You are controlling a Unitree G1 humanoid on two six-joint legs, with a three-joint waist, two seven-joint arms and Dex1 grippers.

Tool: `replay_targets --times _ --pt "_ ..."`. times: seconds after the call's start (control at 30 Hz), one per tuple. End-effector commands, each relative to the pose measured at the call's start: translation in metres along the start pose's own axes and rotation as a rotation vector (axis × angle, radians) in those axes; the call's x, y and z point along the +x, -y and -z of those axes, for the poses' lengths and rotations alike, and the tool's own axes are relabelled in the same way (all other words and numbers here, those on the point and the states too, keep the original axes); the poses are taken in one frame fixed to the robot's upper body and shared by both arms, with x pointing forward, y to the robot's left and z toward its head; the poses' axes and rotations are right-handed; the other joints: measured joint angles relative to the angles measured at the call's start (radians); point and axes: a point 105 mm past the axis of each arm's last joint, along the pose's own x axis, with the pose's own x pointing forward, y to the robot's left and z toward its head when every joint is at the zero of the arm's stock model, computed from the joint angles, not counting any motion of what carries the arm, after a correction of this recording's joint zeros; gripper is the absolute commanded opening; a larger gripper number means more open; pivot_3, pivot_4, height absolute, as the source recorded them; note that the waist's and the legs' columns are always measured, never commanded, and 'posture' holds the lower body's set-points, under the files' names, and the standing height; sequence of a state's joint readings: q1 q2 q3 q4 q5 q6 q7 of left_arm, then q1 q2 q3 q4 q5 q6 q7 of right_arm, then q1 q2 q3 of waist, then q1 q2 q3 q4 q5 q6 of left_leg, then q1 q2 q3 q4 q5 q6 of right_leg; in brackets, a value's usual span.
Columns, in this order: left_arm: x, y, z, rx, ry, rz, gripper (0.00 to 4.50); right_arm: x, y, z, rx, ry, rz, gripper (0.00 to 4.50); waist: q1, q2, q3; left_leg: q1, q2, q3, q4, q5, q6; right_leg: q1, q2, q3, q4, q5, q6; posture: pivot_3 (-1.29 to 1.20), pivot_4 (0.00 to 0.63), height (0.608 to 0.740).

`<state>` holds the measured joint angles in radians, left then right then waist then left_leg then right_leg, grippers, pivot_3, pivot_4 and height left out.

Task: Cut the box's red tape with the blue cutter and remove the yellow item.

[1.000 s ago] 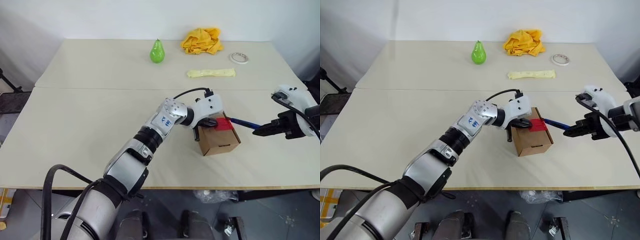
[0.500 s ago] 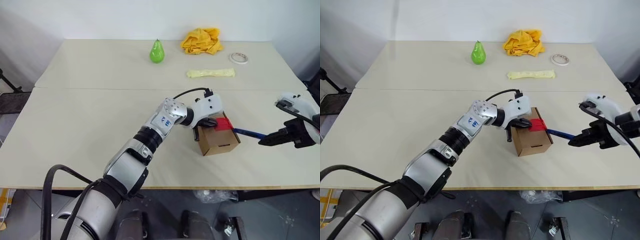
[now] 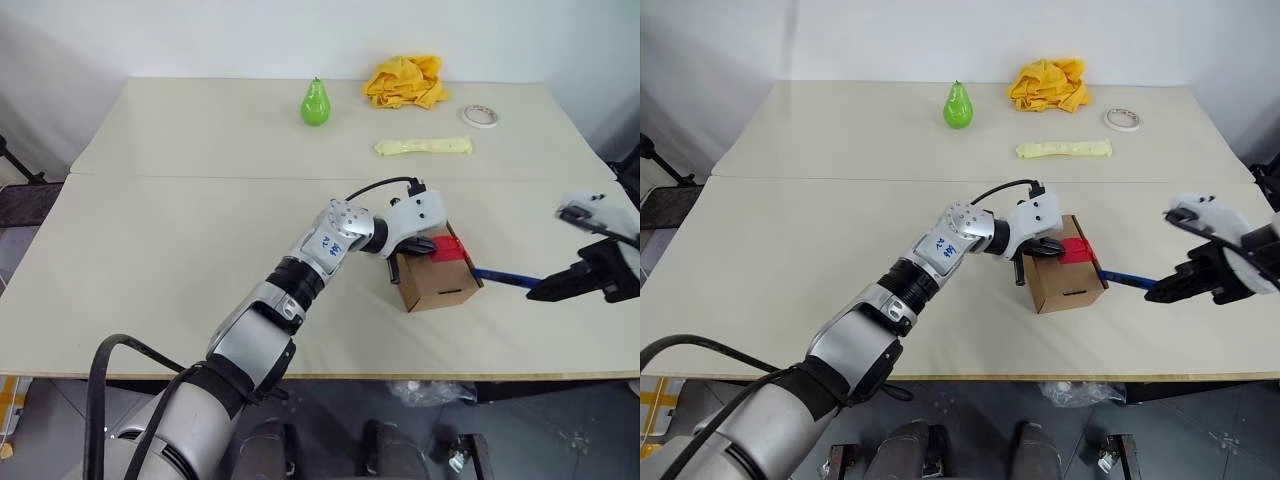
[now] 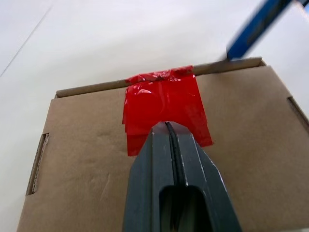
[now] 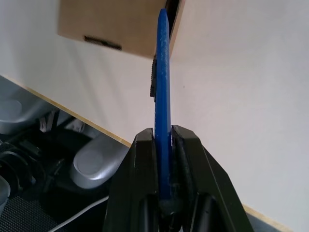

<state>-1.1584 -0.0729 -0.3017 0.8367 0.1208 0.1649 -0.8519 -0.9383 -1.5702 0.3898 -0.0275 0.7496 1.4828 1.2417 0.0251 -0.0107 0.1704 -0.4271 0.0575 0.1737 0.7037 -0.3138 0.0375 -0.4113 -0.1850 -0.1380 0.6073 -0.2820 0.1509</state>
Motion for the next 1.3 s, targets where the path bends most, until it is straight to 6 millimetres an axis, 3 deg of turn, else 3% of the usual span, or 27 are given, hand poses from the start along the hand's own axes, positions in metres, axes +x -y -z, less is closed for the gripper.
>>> replay_targets --times 0.03,0.17,0.3,0.37,0.5,0.6,0.77,0.83,0.87,0.97,1.2,1.23,1.3 --pt "-0.017 0.001 0.002 -0.058 0.061 0.047 0.0 -0.035 0.007 -0.007 -0.103 0.134 0.025 0.16 -0.005 0.0 0.0 0.0 0.0 0.0 -0.001 0.0 0.0 0.0 0.0 0.0 0.0 0.0 0.0 0.0 0.15 0.74" --pt "-0.054 -0.004 -0.027 0.016 0.229 0.087 0.0 -0.047 0.039 -0.015 -0.112 0.373 0.06 0.16 -0.026 0.001 0.001 0.0 0.001 0.004 0.0 0.0 0.0 -0.002 0.0 0.001 0.002 0.0 0.0 0.0 0.15 0.74" --pt "-0.086 -0.01 -0.03 0.022 0.276 0.063 0.0 -0.031 0.088 -0.006 -0.089 0.599 0.193 0.16 -0.027 0.001 0.002 0.001 0.001 0.004 0.001 0.001 -0.001 -0.002 0.001 0.001 0.004 0.0 0.0 0.0 0.15 0.74" --pt "-0.099 -0.015 -0.017 0.01 0.237 0.022 0.0 -0.013 0.111 0.0 -0.123 0.661 0.319 0.16 -0.026 0.002 0.001 0.001 0.001 0.005 0.001 0.001 -0.001 -0.001 0.001 0.001 0.004 0.0 0.0 0.0 0.15 0.74" --pt "-0.12 -0.017 0.035 -0.072 0.097 -0.076 0.0 0.035 0.138 0.017 -0.14 0.684 0.474 0.16 -0.03 0.008 0.001 0.005 0.0 0.006 -0.002 0.003 -0.002 0.0 0.001 0.002 0.005 0.0 0.001 0.0 0.15 0.74" --pt "-0.125 -0.005 0.066 -0.11 0.012 -0.097 0.0 0.048 0.148 0.02 -0.087 0.735 0.53 1.11 -0.03 0.009 0.002 0.005 0.0 0.007 -0.004 0.004 -0.001 -0.001 0.001 0.003 0.005 0.0 0.001 0.0 0.15 0.74" --pt "-0.128 0.001 0.074 -0.16 0.02 -0.156 0.0 0.053 0.135 0.014 -0.227 0.778 0.502 2.86 -0.023 0.009 0.002 0.005 -0.001 0.008 -0.003 0.005 -0.001 0.001 0.001 0.003 0.005 0.0 0.001 0.0 0.15 0.74" --pt "-0.124 0.003 0.071 -0.214 0.054 -0.182 0.0 0.056 0.114 0.005 -0.345 0.796 0.406 3.55 -0.024 0.009 0.002 0.005 -0.001 0.007 -0.003 0.005 -0.001 0.001 0.001 0.003 0.004 0.0 0.001 0.0 0.15 0.74" --pt "-0.118 0.005 0.069 -0.248 0.08 -0.184 0.0 0.065 0.102 0.003 -0.422 0.763 0.364 3.55 -0.025 0.009 0.002 0.005 -0.001 0.007 -0.003 0.005 -0.001 0.002 0.001 0.003 0.004 0.0 0.001 0.0 0.15 0.74" --pt "-0.102 0.012 0.067 -0.286 0.081 -0.17 0.0 0.093 0.084 -0.004 -0.582 0.684 0.363 2.87 -0.028 0.009 0.002 0.006 -0.001 0.005 -0.004 0.005 -0.001 0.002 0.001 0.004 0.005 0.0 0.001 0.0 0.15 0.74" --pt "-0.068 0.01 0.063 -0.284 0.017 -0.175 0.0 0.135 0.068 -0.031 -0.647 0.706 0.379 0.28 -0.029 0.008 0.002 0.007 0.0 0.005 -0.003 0.007 -0.002 0.001 0.002 0.004 0.007 0.0 0.001 0.0 0.15 0.74" --pt "-0.065 0.009 0.062 -0.272 0.01 -0.178 0.0 0.141 0.064 -0.034 -0.641 0.707 0.362 0.03 -0.028 0.008 0.002 0.006 -0.001 0.005 -0.003 0.007 -0.002 0.001 0.002 0.004 0.007 0.0 0.001 0.0 0.15 0.74" --pt "-0.062 0.007 0.062 -0.262 -0.005 -0.184 0.0 0.154 0.052 -0.035 -0.635 0.682 0.289 0.03 -0.026 0.008 0.002 0.006 -0.001 0.005 -0.003 0.007 -0.002 0.001 0.002 0.004 0.007 0.0 0.001 0.0 0.15 0.74"
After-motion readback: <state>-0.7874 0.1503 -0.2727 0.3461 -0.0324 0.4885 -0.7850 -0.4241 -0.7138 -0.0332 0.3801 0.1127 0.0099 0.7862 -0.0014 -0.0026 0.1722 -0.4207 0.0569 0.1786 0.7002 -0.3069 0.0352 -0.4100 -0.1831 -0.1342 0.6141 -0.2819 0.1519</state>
